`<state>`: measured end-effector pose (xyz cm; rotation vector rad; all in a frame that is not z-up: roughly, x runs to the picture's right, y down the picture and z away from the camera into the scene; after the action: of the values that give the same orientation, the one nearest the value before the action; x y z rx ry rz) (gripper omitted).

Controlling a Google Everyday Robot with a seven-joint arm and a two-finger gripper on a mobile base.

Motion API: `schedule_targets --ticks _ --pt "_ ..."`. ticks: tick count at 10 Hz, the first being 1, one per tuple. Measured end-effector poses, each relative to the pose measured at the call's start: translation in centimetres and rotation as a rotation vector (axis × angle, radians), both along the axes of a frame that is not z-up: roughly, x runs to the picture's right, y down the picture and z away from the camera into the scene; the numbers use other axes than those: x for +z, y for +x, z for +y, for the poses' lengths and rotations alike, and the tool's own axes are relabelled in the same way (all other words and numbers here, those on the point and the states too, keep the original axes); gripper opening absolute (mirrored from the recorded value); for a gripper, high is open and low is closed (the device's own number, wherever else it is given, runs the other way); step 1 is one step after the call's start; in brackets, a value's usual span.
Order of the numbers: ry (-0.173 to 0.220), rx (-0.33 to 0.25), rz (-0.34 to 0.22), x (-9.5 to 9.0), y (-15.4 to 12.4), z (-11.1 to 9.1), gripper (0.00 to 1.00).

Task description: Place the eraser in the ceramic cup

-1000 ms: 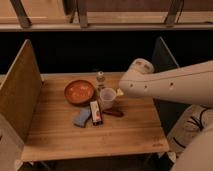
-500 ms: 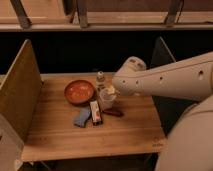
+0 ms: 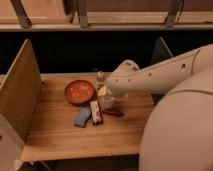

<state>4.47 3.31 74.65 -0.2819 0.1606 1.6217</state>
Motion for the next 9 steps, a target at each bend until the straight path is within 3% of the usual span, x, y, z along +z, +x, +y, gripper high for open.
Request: schedule_targets --ticks 2,4,7,9 --pt "0.0 -0.003 0.014 -0.1 0.7 -0.1 0.8" --pt "-0.038 -0.047 0.049 0.2 1.9 1.0 0.8" --pt "-0.14 -0.141 0.006 2.1 -1.9 4.8 0.8" --pt "-0.199 -0.156 -0.031 3.3 -3.9 7.0 0.8"
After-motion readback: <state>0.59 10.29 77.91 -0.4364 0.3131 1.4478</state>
